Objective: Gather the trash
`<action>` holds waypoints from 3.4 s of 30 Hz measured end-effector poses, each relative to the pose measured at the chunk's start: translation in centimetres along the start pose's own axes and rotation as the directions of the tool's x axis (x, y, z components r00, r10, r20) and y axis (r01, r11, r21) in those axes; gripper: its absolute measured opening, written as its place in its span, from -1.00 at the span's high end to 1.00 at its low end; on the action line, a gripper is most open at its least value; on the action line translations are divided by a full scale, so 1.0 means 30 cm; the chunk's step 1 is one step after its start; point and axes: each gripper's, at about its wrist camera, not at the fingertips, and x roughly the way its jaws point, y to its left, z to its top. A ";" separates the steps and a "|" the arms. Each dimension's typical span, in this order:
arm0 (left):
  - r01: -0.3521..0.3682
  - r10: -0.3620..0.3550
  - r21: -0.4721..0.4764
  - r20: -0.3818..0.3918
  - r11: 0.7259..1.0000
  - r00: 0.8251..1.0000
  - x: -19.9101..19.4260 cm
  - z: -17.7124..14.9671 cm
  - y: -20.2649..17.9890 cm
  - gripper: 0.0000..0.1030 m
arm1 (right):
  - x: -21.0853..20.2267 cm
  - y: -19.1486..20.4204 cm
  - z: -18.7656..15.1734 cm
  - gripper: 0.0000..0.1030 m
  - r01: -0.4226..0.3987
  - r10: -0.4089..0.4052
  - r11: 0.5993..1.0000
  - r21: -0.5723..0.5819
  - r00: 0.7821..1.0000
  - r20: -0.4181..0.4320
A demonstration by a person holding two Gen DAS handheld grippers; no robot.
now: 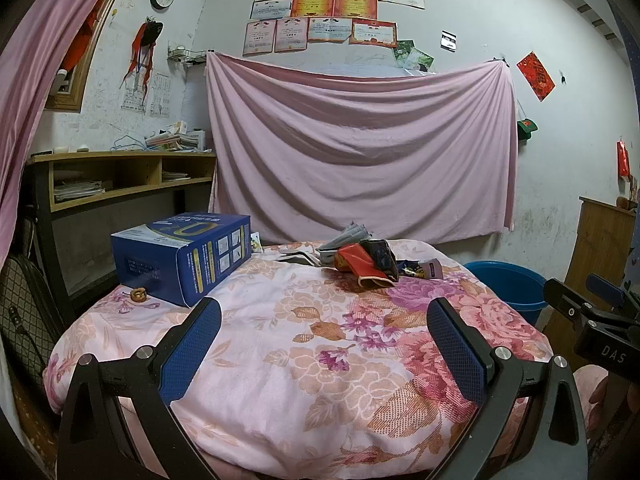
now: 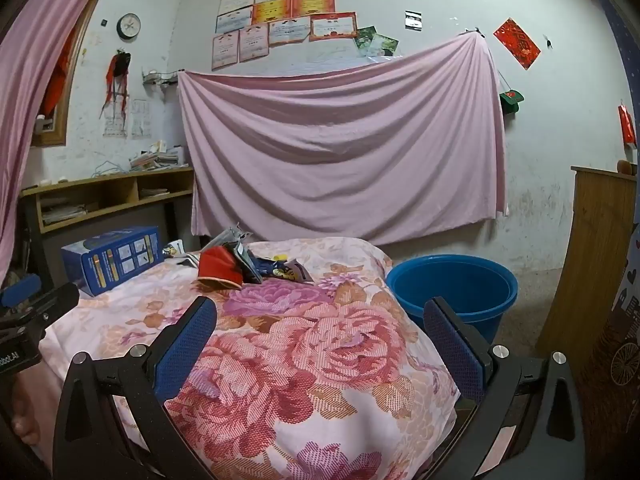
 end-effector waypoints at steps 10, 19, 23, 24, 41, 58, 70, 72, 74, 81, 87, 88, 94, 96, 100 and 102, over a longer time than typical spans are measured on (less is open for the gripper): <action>0.000 0.000 -0.001 0.000 1.000 1.000 0.000 0.000 0.000 -0.95 | 0.001 0.001 0.000 -1.00 0.000 0.000 1.000 0.000 1.000 -0.001; -0.001 0.001 -0.001 0.000 1.000 1.000 0.000 0.000 0.001 -0.96 | 0.001 0.001 0.000 -1.00 0.000 0.000 1.000 0.001 1.000 -0.001; 0.000 0.000 -0.001 0.000 1.000 1.000 0.000 0.000 0.000 -0.96 | 0.001 0.002 0.000 -1.00 0.000 0.000 1.000 0.000 1.000 -0.002; 0.000 0.000 -0.001 0.000 1.000 1.000 0.000 0.000 0.001 -0.96 | 0.001 0.002 0.000 -1.00 0.000 0.000 1.000 0.000 1.000 -0.002; 0.000 0.000 -0.001 0.000 1.000 1.000 0.000 0.000 0.000 -0.96 | 0.003 0.002 0.001 -1.00 -0.001 0.001 1.000 0.001 1.000 -0.003; 0.000 0.000 -0.001 0.001 1.000 1.000 0.000 0.000 0.001 -0.96 | 0.003 0.003 0.000 -1.00 0.000 0.000 1.000 0.000 1.000 -0.004; 0.000 0.000 0.000 0.001 1.000 1.000 0.000 0.000 0.000 -0.96 | 0.004 0.002 -0.002 -1.00 0.000 0.000 1.000 0.001 1.000 -0.005; -0.001 0.001 0.000 0.001 1.000 1.000 0.000 0.000 0.000 -0.95 | 0.005 0.003 -0.001 -1.00 0.000 0.000 1.000 0.001 1.000 -0.005; 0.000 0.000 -0.001 0.001 1.000 1.000 0.000 0.000 0.000 -0.96 | 0.005 0.003 -0.001 -1.00 0.000 0.000 1.000 0.001 1.000 -0.005; -0.001 0.001 0.000 0.000 1.000 1.000 0.000 0.000 0.000 -0.96 | 0.007 0.003 -0.001 -1.00 0.000 0.000 1.000 0.001 1.000 -0.006; -0.002 0.002 -0.003 0.000 1.000 1.000 -0.001 0.000 0.001 -0.96 | 0.010 0.002 -0.002 -1.00 0.001 -0.001 1.000 0.002 1.000 -0.009; -0.003 0.003 -0.005 0.000 1.000 1.000 -0.001 0.000 0.001 -0.95 | 0.009 0.002 -0.002 -1.00 0.001 -0.001 1.000 0.002 1.000 -0.010; -0.004 0.004 -0.011 -0.002 1.000 1.000 0.002 -0.005 0.007 -0.95 | 0.005 -0.012 -0.007 -1.00 0.004 -0.004 1.000 0.001 1.000 -0.017; -0.004 0.004 -0.012 -0.004 1.000 1.000 0.002 -0.005 0.007 -0.95 | 0.012 -0.008 -0.007 -1.00 0.006 -0.006 1.000 0.004 1.000 -0.018; 0.008 -0.008 -0.019 -0.015 1.000 1.000 0.022 0.002 -0.002 -0.96 | 0.020 -0.008 -0.007 -1.00 0.012 -0.012 1.000 0.013 0.999 -0.030; 0.013 -0.013 -0.017 -0.018 1.000 1.000 0.033 0.015 0.004 -0.95 | 0.024 -0.013 0.002 -1.00 0.031 -0.031 0.999 0.020 0.999 -0.044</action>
